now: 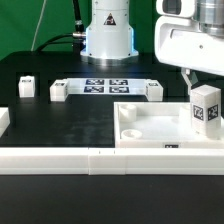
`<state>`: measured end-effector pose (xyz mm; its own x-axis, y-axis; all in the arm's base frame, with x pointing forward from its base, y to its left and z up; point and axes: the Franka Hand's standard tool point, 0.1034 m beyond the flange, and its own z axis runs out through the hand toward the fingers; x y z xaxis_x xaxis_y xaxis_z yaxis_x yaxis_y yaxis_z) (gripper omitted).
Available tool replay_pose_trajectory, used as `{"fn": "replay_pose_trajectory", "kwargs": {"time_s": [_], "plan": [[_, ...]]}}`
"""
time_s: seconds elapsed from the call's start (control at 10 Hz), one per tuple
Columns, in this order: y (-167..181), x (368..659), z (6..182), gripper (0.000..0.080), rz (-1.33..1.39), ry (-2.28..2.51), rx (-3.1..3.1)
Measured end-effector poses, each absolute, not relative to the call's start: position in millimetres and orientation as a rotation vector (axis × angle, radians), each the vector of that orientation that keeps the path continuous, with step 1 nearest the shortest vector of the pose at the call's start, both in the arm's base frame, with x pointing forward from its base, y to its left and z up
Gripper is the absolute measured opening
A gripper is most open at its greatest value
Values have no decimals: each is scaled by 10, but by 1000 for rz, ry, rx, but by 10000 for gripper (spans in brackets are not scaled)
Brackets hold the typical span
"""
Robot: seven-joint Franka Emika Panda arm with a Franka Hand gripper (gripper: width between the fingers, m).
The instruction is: Assemble one leg
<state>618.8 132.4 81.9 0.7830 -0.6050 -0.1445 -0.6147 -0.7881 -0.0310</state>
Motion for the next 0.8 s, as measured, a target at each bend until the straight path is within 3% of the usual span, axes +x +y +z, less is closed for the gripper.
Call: {"fn": "replay_pose_trajectory", "kwargs": {"time_s": [0.8], "plan": [[1119,6238,815,649,132,-226,-3018]]}}
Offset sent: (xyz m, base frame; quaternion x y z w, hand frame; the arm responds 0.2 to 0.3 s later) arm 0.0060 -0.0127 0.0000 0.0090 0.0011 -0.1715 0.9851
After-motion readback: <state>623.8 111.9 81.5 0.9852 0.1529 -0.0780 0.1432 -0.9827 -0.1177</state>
